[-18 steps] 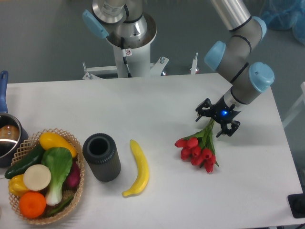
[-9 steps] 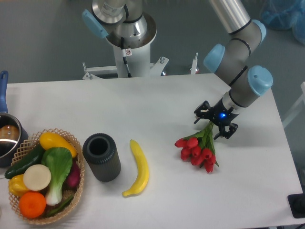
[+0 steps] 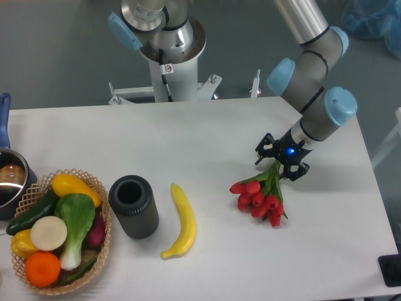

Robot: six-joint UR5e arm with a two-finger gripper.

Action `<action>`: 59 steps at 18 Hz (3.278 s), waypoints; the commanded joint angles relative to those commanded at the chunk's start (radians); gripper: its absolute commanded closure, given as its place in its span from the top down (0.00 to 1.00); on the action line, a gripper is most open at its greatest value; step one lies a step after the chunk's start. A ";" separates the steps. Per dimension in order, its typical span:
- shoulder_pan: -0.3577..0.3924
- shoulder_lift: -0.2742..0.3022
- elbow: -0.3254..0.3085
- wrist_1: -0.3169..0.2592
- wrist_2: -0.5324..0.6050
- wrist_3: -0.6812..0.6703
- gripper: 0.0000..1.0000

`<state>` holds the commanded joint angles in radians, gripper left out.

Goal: Pick up the flowers from the table
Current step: 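Lower the open gripper around the tulip stems just below the blooms, then close the gripper on the tulip stems, then lift the gripped tulip bunch up off the table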

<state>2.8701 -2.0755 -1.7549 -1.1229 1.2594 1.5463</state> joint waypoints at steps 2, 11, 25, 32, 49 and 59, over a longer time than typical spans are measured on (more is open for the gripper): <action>0.000 -0.002 0.000 0.000 -0.002 0.000 0.56; 0.008 0.008 0.000 -0.028 -0.002 -0.002 0.44; 0.009 0.043 -0.002 -0.043 -0.002 -0.017 0.34; 0.012 0.120 0.000 -0.061 -0.041 -0.029 0.34; 0.023 0.313 0.068 -0.046 -0.583 -0.295 0.34; -0.021 0.325 0.055 0.020 -0.842 -0.293 0.34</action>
<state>2.8487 -1.7502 -1.6997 -1.1029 0.4174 1.2533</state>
